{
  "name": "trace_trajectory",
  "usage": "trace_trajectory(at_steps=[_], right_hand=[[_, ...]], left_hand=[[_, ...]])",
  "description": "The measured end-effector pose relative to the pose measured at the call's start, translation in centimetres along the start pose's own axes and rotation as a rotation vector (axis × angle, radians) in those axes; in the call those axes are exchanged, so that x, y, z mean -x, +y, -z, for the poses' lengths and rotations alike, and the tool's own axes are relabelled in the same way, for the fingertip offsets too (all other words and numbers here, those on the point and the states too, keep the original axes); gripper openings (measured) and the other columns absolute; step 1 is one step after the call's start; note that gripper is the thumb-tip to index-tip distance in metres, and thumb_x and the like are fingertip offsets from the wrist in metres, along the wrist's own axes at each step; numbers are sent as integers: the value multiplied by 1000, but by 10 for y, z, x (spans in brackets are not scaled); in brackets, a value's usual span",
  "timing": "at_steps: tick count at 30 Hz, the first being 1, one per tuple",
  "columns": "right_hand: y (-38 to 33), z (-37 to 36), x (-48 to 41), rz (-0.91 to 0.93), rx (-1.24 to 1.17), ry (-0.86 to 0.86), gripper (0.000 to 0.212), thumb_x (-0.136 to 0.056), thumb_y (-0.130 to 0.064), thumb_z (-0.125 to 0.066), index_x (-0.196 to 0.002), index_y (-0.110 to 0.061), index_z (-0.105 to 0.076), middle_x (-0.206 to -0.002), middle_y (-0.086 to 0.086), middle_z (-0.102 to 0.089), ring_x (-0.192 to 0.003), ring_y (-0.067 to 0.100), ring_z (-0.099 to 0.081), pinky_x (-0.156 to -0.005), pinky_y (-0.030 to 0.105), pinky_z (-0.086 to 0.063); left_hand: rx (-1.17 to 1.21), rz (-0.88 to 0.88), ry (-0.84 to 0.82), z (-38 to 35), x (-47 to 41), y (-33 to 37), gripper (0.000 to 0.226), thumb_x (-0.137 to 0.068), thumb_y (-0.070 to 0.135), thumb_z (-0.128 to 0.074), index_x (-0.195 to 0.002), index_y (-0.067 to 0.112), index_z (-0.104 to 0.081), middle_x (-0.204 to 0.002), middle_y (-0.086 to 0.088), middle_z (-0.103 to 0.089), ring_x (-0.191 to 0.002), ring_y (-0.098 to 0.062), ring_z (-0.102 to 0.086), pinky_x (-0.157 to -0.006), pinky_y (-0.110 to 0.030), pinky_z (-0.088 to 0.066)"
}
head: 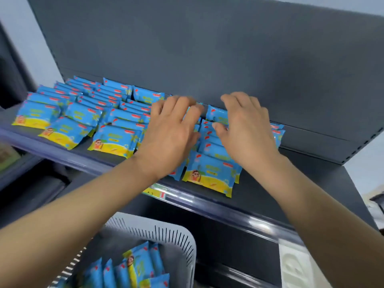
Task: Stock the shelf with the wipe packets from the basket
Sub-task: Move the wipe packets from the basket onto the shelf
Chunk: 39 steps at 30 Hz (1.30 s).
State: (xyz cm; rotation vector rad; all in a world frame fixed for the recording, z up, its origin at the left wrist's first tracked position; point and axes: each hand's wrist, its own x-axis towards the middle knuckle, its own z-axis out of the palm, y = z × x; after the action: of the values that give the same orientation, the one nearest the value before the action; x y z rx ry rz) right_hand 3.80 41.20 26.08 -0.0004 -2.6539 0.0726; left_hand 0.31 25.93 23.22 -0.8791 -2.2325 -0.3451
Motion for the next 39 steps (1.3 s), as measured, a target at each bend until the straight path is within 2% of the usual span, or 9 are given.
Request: trace_trajectory(at_steps=[6,12,17,20,24,29,32,34,39], right_hand=[[-78,6,30,63,-44,11,44,-88,-28,-57,-127,-12,-46,-130,5,-47,-117,28,-41,-91,36,-31],[-135,-4,63,74,-91,9,46,-85,-25,-58,-126,-8,-48,-130,10,-48,-119,33,-42,-95,43,-35],[-158,-50,108,48,-100,-182,43,-86,-27,-57,-125,-9,-49,-125,12,-51,-118,33,-44,-96,43,-35],[-160,-94,141,45,-79,-425,40,-88,-26,-56,-123,-8,-49,-124,13,-52,-117,32,-44,-93,42,-38],[-154,-160,183,-8,-46,-797,36,-90,-23,-53,-120,-4,-49,-122,17,-52,-113,34,-48,-91,41,-43],[-137,-227,227,-93,-8,-1144,31,-87,-22,-61,-110,-2,-56,-112,14,-60,-100,30,-58,-80,34,-49],[-130,-253,244,-161,20,-1286,27,-88,-25,-63,-101,-1,-59,-95,10,-59,-83,24,-56,-66,29,-41],[-128,-269,250,-208,14,-1333,30,-87,-26,-65,-102,0,-60,-90,10,-55,-80,22,-52,-66,28,-39],[-129,-301,265,-263,-14,-1425,48,-84,-30,-69,-120,0,-58,-119,15,-60,-102,24,-58,-82,29,-46]], left_hand=[[-59,22,3,62,62,-41,48,-72,19,-75,-114,3,-58,-114,-16,-58,-100,-35,-54,-82,-39,-29],[-52,23,-38,97,110,-58,51,-72,24,-68,-116,2,-55,-117,-20,-56,-103,-38,-53,-81,-39,-28],[1,15,-153,83,169,-68,49,-72,24,-66,-115,3,-54,-115,-19,-55,-99,-37,-51,-77,-42,-32],[107,-3,-366,53,210,-74,48,-74,20,-68,-116,2,-55,-114,-20,-55,-102,-39,-52,-80,-43,-35],[259,22,-761,2,264,-78,48,-82,26,-65,-126,12,-51,-124,-10,-50,-115,-29,-47,-92,-37,-30],[346,28,-1086,-51,317,-71,45,-81,27,-69,-122,16,-54,-119,-5,-55,-109,-25,-52,-94,-37,-40],[353,76,-1229,-74,338,-69,46,-81,24,-70,-123,17,-52,-124,-3,-55,-110,-24,-53,-93,-34,-43],[317,66,-1337,-88,350,-68,48,-79,25,-72,-123,17,-52,-126,-4,-55,-111,-26,-52,-90,-33,-42],[241,-21,-1647,-113,371,-59,53,-76,20,-75,-122,9,-51,-124,-8,-58,-113,-27,-53,-92,-35,-41]])
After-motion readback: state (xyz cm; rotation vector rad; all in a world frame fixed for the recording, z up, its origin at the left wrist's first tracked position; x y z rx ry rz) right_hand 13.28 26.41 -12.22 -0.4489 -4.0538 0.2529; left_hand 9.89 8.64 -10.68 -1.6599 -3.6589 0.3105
